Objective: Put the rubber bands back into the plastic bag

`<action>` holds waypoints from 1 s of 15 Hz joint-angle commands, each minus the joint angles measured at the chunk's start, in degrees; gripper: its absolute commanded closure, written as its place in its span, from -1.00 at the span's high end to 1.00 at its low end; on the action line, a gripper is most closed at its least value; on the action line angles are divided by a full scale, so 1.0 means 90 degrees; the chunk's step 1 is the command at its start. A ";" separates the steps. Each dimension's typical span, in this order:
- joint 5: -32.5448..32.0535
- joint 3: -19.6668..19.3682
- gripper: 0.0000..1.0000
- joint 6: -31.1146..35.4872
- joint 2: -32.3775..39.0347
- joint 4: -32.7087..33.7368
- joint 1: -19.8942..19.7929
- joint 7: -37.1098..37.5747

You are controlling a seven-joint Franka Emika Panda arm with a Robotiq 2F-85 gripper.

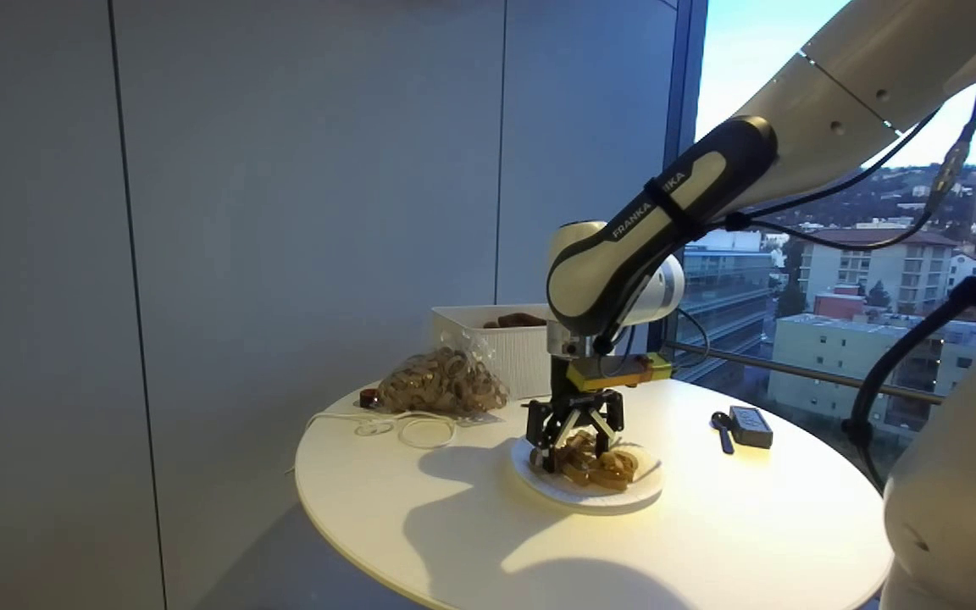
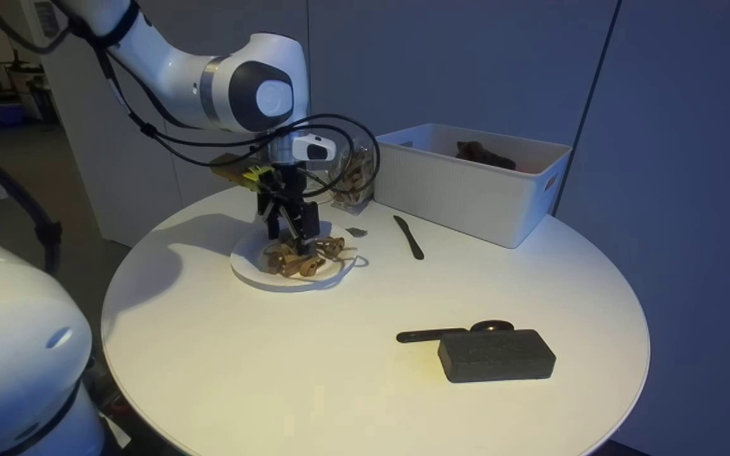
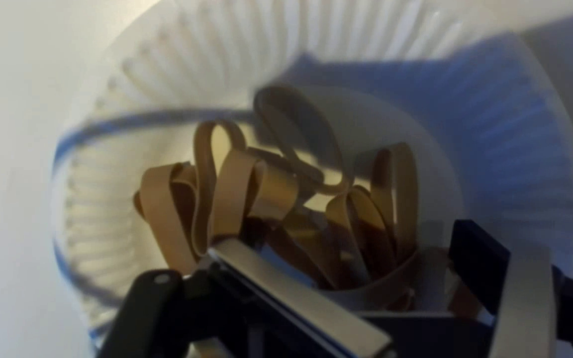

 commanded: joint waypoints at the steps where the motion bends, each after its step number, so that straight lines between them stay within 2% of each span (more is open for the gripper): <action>1: 0.0072 -0.0121 0.39 0.0401 0.0053 -0.0115 -0.0029 -0.0074; 10: -0.0064 0.0022 -0.85 0.0339 -0.0140 -0.0086 0.0050 0.0005; 13: -0.0254 0.0177 -0.95 0.0254 -0.0364 -0.0110 0.0043 0.0136; 15: -0.0480 0.0329 -0.86 0.0221 -0.0574 -0.0133 0.0027 0.0270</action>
